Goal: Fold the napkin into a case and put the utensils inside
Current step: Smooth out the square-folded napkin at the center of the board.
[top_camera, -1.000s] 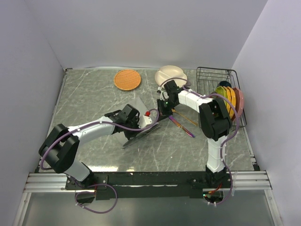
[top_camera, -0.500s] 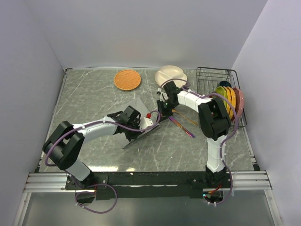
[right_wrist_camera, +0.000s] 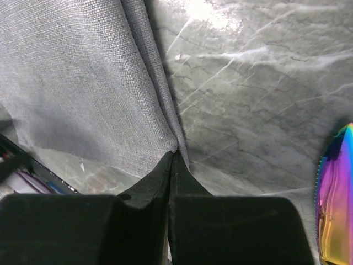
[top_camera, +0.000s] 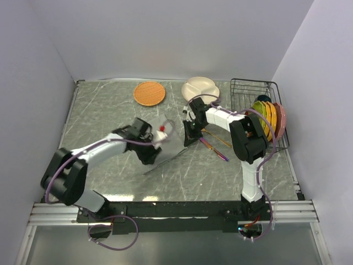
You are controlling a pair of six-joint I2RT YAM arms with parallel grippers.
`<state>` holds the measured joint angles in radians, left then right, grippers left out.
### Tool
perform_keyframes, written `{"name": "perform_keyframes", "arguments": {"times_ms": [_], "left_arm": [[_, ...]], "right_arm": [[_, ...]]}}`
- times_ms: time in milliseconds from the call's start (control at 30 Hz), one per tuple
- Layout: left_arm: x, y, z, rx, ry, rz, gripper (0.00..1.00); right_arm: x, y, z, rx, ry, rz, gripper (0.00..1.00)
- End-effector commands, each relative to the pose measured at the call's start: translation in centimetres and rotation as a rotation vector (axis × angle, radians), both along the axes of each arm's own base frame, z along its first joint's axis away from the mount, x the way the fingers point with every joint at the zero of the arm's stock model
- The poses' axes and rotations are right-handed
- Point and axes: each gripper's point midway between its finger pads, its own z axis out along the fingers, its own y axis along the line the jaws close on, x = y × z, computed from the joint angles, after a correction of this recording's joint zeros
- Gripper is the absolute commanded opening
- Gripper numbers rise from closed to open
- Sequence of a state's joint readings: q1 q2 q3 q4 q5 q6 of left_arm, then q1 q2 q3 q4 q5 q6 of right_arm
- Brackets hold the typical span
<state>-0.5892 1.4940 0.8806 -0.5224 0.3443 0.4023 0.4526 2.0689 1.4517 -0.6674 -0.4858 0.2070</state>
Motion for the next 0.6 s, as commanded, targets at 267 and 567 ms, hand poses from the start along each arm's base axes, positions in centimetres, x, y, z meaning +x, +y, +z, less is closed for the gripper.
{"name": "perform_keyframes", "arguments": {"times_ms": [267, 567], "left_arm": [[8.2, 7.4, 10.2, -0.271, -0.104, 0.346, 0.71], [14.3, 9.4, 20.0, -0.475, -0.315, 0.542, 0.99]], "right_arm": [[-4.0, 0.7, 0.4, -0.011, 0.033, 0.033, 0.00], [-4.0, -0.1, 3.2, -0.029, -0.039, 0.063, 0.39]]}}
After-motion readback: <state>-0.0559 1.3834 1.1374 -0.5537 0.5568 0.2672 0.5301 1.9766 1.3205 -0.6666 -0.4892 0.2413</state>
